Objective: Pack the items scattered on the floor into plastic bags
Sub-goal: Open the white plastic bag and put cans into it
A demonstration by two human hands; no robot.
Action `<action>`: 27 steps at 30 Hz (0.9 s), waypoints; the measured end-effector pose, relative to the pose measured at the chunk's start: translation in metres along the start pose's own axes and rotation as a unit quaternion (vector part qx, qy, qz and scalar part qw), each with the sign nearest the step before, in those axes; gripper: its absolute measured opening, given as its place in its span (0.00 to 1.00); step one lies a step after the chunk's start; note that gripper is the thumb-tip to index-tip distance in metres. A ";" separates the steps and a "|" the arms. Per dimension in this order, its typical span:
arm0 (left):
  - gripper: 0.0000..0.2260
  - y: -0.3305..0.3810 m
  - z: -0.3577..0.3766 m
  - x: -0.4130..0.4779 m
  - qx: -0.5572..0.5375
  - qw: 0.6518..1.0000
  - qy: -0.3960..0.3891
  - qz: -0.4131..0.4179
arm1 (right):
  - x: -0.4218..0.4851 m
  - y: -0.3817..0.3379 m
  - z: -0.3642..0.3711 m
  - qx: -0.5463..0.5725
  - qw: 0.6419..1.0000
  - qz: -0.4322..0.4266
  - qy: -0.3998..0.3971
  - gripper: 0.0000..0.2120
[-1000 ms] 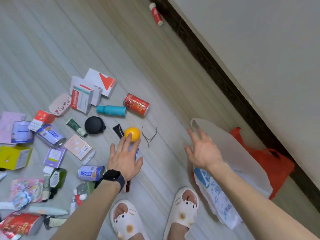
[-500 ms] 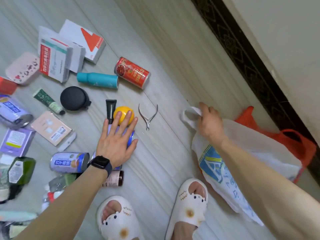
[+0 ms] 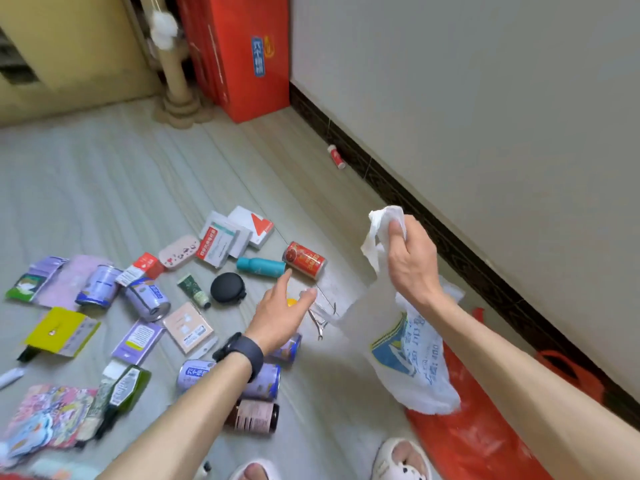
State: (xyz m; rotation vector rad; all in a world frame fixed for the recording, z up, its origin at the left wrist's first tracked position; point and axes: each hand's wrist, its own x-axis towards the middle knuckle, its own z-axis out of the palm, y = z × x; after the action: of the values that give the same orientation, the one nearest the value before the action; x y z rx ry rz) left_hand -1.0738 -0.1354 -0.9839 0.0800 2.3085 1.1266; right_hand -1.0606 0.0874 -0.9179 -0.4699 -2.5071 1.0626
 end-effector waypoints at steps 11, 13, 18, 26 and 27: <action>0.34 0.075 -0.011 -0.095 -0.070 0.956 -0.204 -0.199 | -0.068 -0.053 -0.105 0.126 0.982 0.081 0.118 0.14; 0.16 0.083 -0.009 -0.104 0.010 0.941 -0.296 -0.166 | -0.068 -0.049 -0.114 0.112 0.980 0.095 0.136 0.15; 0.05 0.123 -0.014 -0.116 0.130 0.976 -0.176 -0.019 | -0.073 -0.029 -0.133 0.081 0.978 0.140 0.130 0.09; 0.11 0.133 -0.004 -0.110 -0.154 0.987 0.028 0.027 | -0.111 0.000 -0.156 0.119 0.958 0.257 0.033 0.16; 0.11 0.130 0.000 -0.111 -0.196 0.980 0.034 0.021 | -0.118 0.002 -0.159 0.147 0.955 0.255 0.022 0.16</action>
State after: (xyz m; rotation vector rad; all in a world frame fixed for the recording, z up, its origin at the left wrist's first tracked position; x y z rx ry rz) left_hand -1.0046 -0.0836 -0.8369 -0.0593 2.1059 1.6058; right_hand -0.8838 0.1335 -0.8420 -1.0699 -2.1790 1.5604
